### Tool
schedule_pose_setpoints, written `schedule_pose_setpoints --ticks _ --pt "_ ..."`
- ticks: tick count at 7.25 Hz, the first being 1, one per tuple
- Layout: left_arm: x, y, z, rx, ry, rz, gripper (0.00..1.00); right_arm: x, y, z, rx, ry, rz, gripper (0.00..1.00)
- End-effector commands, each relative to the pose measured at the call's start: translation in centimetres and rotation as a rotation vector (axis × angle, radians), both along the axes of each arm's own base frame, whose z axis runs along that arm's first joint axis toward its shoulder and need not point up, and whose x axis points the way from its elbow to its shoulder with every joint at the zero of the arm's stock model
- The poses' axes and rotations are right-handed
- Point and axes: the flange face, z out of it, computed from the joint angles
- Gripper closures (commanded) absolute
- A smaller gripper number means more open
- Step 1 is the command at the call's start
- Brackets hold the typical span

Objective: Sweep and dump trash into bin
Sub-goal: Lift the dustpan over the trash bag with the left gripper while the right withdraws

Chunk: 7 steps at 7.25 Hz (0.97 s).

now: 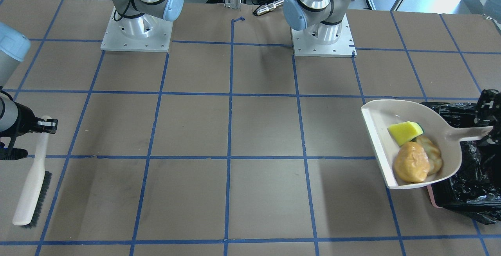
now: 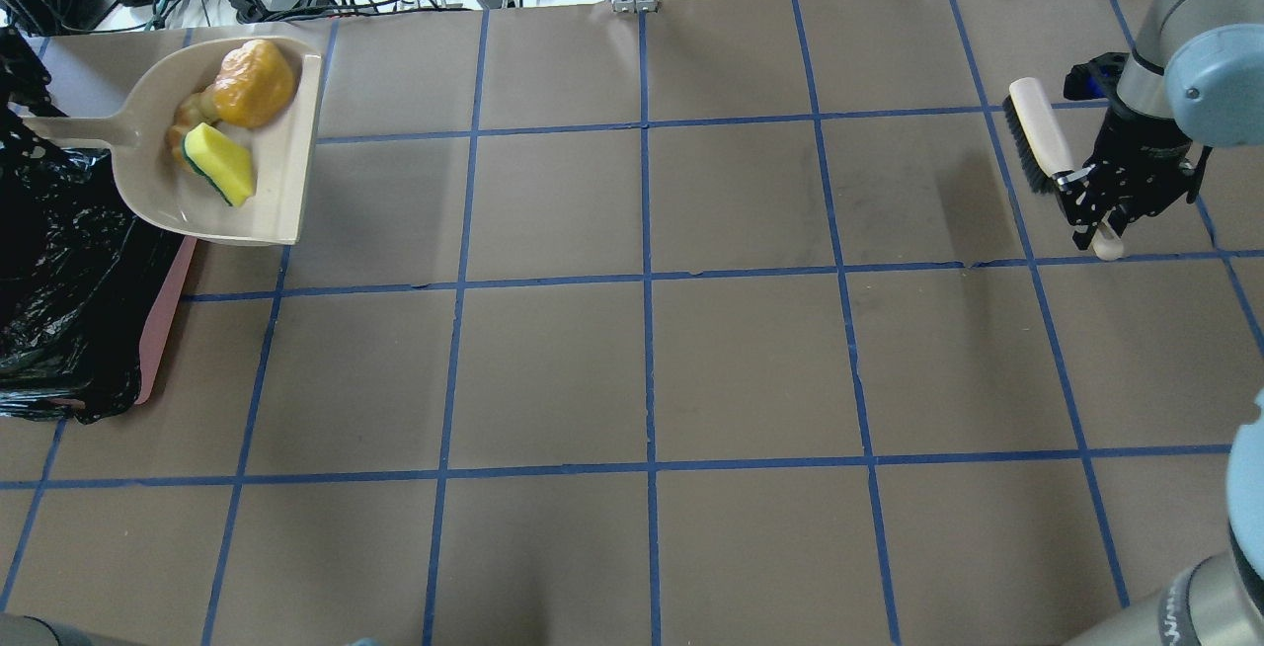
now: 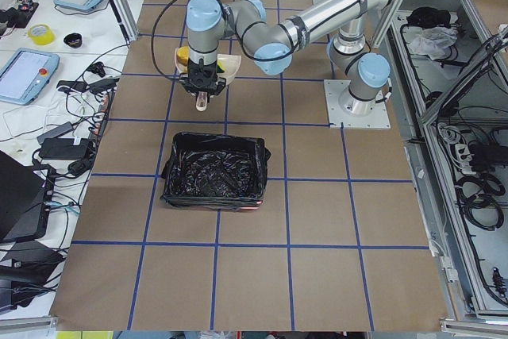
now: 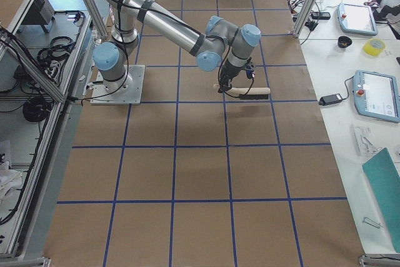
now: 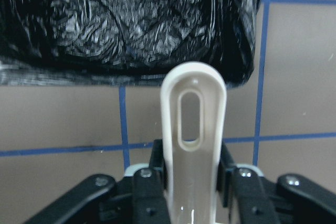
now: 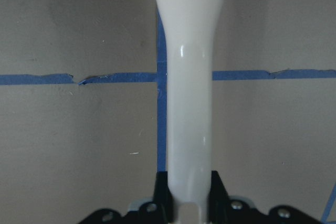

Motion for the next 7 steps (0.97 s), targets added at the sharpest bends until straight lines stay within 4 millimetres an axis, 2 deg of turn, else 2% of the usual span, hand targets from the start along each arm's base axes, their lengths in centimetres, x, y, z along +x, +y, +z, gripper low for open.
schedule_pose_setpoints --ticks 1,2,3,5,6,7 --pt "7.1 0.3 0.4 -0.025 -0.023 -0.028 1.0 0.3 -0.2 -1.5 0.001 -0.072 -0.002 1.0" --pt "10.9 0.5 0.7 -0.049 -0.027 -0.036 1.0 0.8 0.4 -2.5 0.013 -0.105 0.007 1.0" --pt "14.0 -0.4 1.3 -0.063 -0.059 -0.067 1.0 1.1 1.1 -3.2 0.002 -0.097 0.008 1.0" --pt "19.6 -1.2 0.5 -0.074 -0.088 -0.139 1.0 0.8 0.5 -3.5 -0.04 -0.082 0.044 1.0" --pt "20.8 -2.0 -0.9 -0.07 -0.096 -0.171 1.0 0.9 0.6 -3.6 -0.041 -0.091 0.041 1.0" --pt "21.9 -2.7 -1.7 -0.081 -0.119 -0.194 1.0 0.9 0.5 -3.7 -0.041 -0.093 0.035 0.9"
